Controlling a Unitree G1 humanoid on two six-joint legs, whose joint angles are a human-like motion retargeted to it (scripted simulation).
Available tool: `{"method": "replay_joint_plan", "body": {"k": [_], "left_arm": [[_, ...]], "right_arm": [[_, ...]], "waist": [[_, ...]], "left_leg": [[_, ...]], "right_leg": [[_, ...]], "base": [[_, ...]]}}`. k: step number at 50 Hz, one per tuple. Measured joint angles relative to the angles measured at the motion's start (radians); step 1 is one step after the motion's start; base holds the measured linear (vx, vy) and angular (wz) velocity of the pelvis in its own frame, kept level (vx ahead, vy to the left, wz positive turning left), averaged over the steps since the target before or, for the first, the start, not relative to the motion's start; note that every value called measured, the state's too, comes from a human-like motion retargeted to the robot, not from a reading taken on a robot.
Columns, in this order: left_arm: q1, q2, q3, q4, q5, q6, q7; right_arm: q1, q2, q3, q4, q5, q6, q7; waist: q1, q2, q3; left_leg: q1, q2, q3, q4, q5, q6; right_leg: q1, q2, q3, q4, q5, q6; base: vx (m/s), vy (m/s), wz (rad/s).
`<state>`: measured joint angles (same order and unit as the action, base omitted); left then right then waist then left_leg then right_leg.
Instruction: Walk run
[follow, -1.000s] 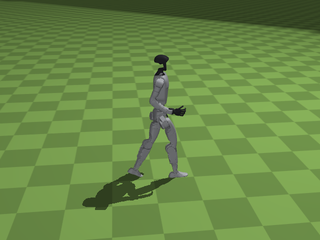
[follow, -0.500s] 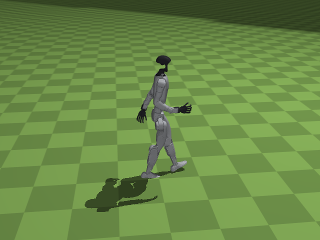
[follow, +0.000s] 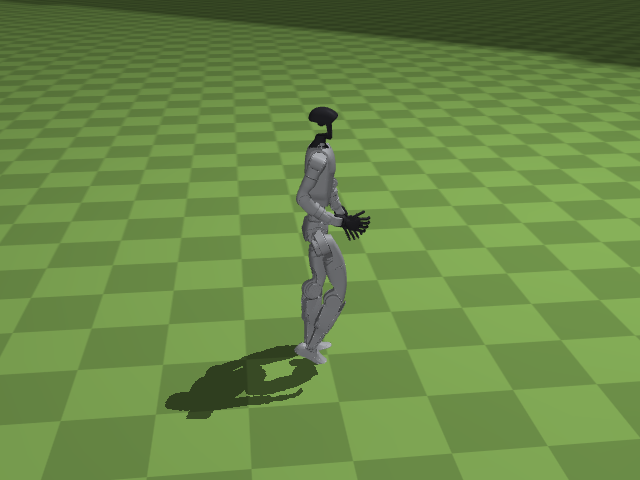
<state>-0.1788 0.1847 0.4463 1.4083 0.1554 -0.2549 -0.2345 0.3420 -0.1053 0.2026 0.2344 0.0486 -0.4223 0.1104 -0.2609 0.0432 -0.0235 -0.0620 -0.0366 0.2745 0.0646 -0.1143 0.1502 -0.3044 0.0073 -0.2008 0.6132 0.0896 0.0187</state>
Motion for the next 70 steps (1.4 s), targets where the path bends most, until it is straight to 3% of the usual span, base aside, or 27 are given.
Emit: {"method": "replay_joint_plan", "body": {"k": [5,11,13,15,18,20,23,25,30,33,35,40,46,50,52,55,58,61,62,65,70], "left_arm": [[-0.068,0.015,-0.069,-0.124,-0.064,-0.043,-0.079],[-0.068,0.032,-0.100,-0.131,0.008,-0.061,-0.065],[-0.044,0.026,-0.113,-0.093,0.046,-0.061,-0.050],[-0.006,0.018,-0.130,-0.041,0.085,-0.053,-0.042],[0.079,0.002,-0.125,0.046,0.187,-0.020,-0.037],[0.152,-0.018,-0.100,0.087,0.274,0.019,-0.013],[0.270,-0.066,-0.095,0.143,0.342,0.066,0.074],[0.333,-0.081,-0.072,0.190,0.337,0.066,0.083],[0.465,-0.113,-0.026,0.231,0.342,0.122,-0.012],[0.516,-0.130,0.024,0.246,0.360,0.129,-0.004],[0.536,-0.134,0.044,0.258,0.355,0.136,0.001],[0.533,-0.145,0.076,0.266,0.325,0.157,-0.020],[0.490,-0.141,0.077,0.210,0.299,0.109,-0.031],[0.466,-0.131,0.081,0.164,0.270,0.106,-0.027],[0.461,-0.126,0.094,0.142,0.258,0.097,-0.027],[0.437,-0.101,0.099,0.151,0.210,0.090,-0.020],[0.368,-0.045,0.072,0.201,0.158,0.119,-0.029],[0.275,0.012,0.036,0.224,0.152,0.154,-0.046],[0.242,0.026,0.024,0.222,0.157,0.161,-0.049],[0.147,0.046,-0.018,0.184,0.185,0.157,-0.044],[0.050,0.048,-0.093,0.024,0.198,0.073,-0.040]], "right_arm": [[0.004,0.027,-0.008,-0.009,0.005,0.006,-0.030],[-0.001,0.030,-0.006,-0.007,0.016,0.006,-0.027],[0.000,0.022,-0.009,-0.004,0.012,0.009,-0.022],[0.004,0.013,-0.018,-0.002,0.002,0.013,-0.014],[0.019,0.001,-0.024,0.001,-0.010,0.015,-0.002],[0.022,-0.005,-0.014,0.004,-0.002,0.019,-0.002],[0.007,-0.009,-0.014,0.004,0.019,0.041,-0.009],[-0.022,-0.020,0.002,-0.006,0.021,0.040,-0.012],[-0.110,-0.020,0.000,-0.007,0.012,0.037,-0.011],[-0.141,-0.021,0.010,-0.016,0.014,0.029,-0.019],[-0.152,-0.025,0.014,-0.023,0.023,0.021,-0.021],[-0.164,-0.043,0.019,-0.032,0.049,0.016,-0.005],[-0.144,-0.050,0.022,-0.029,0.042,0.004,-0.009],[-0.124,-0.039,0.043,-0.011,0.040,0.011,-0.007],[-0.115,-0.030,0.055,0.002,0.033,0.018,0.002],[-0.104,-0.021,0.074,0.017,0.011,0.018,0.026],[-0.102,-0.021,0.107,0.019,-0.004,0.020,0.035],[-0.124,-0.030,0.119,0.008,-0.009,0.009,0.057],[-0.134,-0.033,0.116,0.007,-0.010,0.005,0.071],[-0.140,-0.037,0.094,0.002,-0.017,0.008,0.103],[-0.113,-0.040,0.069,-0.008,-0.021,0.004,0.065]], "waist": [[-0.068,-0.033,0.007],[-0.086,-0.024,0.025],[-0.089,-0.021,0.023],[-0.104,-0.011,0.016],[-0.175,0.018,-0.003],[-0.164,0.028,-0.017],[-0.152,-0.012,-0.020],[-0.128,-0.046,-0.024],[-0.114,-0.071,-0.008],[-0.043,-0.087,0.000],[0.000,-0.087,0.005],[0.050,-0.055,0.036],[0.046,-0.064,0.045],[0.089,-0.077,0.038],[0.121,-0.091,0.026],[0.124,-0.107,-0.004],[0.097,-0.070,-0.004],[0.068,-0.032,-0.003],[0.074,-0.023,-0.004],[0.069,0.019,0.001],[-0.002,0.033,0.006]], "left_leg": [[0.098,-0.081,-0.062,-0.016,-0.049,-0.004],[0.192,-0.085,-0.088,-0.006,-0.109,-0.030],[0.216,-0.088,-0.098,0.012,-0.117,-0.040],[0.235,-0.081,-0.118,0.040,-0.098,-0.062],[0.240,-0.043,-0.174,0.127,0.037,-0.143],[0.220,-0.031,-0.164,0.227,0.213,-0.213],[0.116,-0.039,-0.178,0.531,0.429,-0.298],[0.036,-0.052,-0.151,0.709,0.545,-0.302],[-0.126,0.008,-0.131,0.854,0.322,-0.237],[-0.215,0.072,-0.037,0.781,0.160,-0.157],[-0.253,0.100,0.027,0.657,0.110,-0.132],[-0.311,0.057,0.031,0.232,0.129,-0.117],[-0.346,-0.072,-0.039,-0.080,0.119,-0.141],[-0.332,-0.060,-0.015,0.008,0.195,-0.042],[-0.305,-0.055,0.018,0.002,0.255,-0.027],[-0.251,-0.047,0.049,0.001,0.195,-0.004],[-0.200,-0.009,0.035,0.013,0.134,0.002],[-0.155,0.019,0.012,0.028,0.071,0.002],[-0.140,0.028,0.022,0.031,0.053,-0.002],[-0.093,0.043,0.019,0.025,0.013,0.000],[-0.014,0.006,-0.050,0.019,-0.037,-0.002]], "right_leg": [[-0.056,-0.099,-0.062,-0.354,0.000,0.024],[-0.145,-0.073,0.015,-0.604,0.022,0.037],[-0.135,-0.075,0.005,-0.586,0.033,0.020],[-0.112,-0.071,-0.016,-0.553,0.040,-0.034],[-0.060,-0.068,-0.091,-0.565,0.088,-0.063],[-0.025,-0.059,-0.055,-0.551,0.049,-0.066],[0.051,-0.084,-0.030,-0.553,0.000,-0.083],[0.078,-0.077,0.012,-0.551,-0.030,-0.108],[0.163,-0.039,0.033,-0.567,-0.082,-0.137],[0.198,-0.003,0.102,-0.572,-0.107,-0.147],[0.218,0.025,0.127,-0.574,-0.123,-0.152],[0.292,0.102,0.135,-0.579,-0.181,-0.170],[0.366,0.122,0.100,-0.558,-0.256,-0.185],[0.405,0.130,0.107,-0.516,-0.250,-0.165],[0.420,0.105,0.071,-0.483,-0.182,-0.132],[0.416,0.059,0.035,-0.385,0.031,-0.044],[0.351,0.102,0.104,-0.193,0.287,0.083],[0.230,0.139,0.106,0.035,0.421,0.140],[0.191,0.133,0.106,0.093,0.413,0.139],[0.086,0.091,0.052,0.172,0.236,0.073],[-0.059,-0.007,0.028,0.034,0.033,0.053]], "base": [[0.66,-0.12,0.73],[0.65,-0.20,0.18],[0.75,-0.30,0.28],[0.78,-0.31,0.66],[0.75,-0.35,0.91],[0.91,-0.57,-0.17],[0.79,-0.40,-0.18],[0.67,-0.34,-0.72],[0.54,-0.26,-0.41],[0.57,-0.26,-1.23],[0.63,-0.23,-1.03],[0.62,-0.14,-0.50],[0.64,-0.12,0.08],[0.82,-0.14,-0.65],[0.80,-0.13,-1.01],[0.97,-0.08,-0.71],[0.87,-0.05,-0.21],[0.68,-0.07,0.05],[0.64,-0.02,-0.70],[0.69,0.03,-0.08],[0.71,-0.06,0.72]]}}
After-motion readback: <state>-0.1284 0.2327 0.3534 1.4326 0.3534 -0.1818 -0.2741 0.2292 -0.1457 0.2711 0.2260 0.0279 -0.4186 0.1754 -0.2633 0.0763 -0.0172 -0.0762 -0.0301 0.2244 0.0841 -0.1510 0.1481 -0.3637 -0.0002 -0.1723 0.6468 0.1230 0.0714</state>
